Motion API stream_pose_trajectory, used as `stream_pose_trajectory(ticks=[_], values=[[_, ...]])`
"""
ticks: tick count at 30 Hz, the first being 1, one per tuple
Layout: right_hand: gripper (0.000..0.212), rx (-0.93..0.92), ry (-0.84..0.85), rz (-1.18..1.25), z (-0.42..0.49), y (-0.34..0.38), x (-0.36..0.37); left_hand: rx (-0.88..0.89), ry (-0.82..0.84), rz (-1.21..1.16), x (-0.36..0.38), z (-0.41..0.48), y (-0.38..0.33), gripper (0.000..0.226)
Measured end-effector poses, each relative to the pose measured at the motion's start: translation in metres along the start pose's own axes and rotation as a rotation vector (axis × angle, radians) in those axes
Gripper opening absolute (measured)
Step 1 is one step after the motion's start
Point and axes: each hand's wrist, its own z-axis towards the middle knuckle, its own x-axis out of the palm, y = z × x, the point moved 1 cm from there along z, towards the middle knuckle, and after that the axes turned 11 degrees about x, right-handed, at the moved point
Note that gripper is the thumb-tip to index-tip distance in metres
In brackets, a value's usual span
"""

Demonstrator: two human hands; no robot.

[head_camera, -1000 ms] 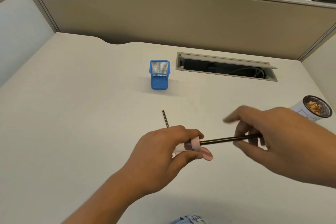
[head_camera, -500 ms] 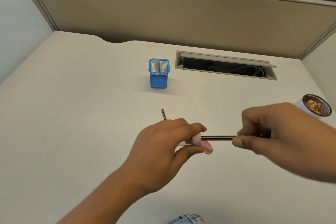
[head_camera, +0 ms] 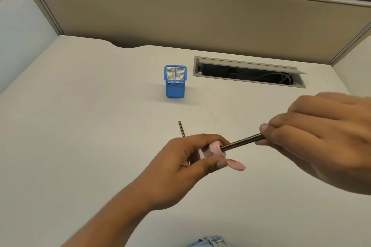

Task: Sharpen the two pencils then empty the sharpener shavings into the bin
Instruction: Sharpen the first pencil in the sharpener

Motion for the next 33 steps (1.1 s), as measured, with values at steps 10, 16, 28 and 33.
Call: stream_pose_trajectory(ticks=[10,16,28,33], values=[[0.030,0.591,0.590,0.399,-0.004,0.004,0.012,0.123,-0.070,0.512,0.013,-0.008,0.009,0.023],[0.007,-0.073,0.127,0.017,-0.002,-0.003,0.006,-0.040,-0.006,-0.033,0.014,-0.009,0.010,0.015],[0.036,0.663,0.624,0.455,-0.007,0.016,0.017,0.085,0.033,0.543,0.005,-0.011,0.021,0.030],[0.049,0.356,0.511,0.133,-0.012,0.021,0.021,0.044,0.018,0.456,0.003,-0.011,0.027,0.033]])
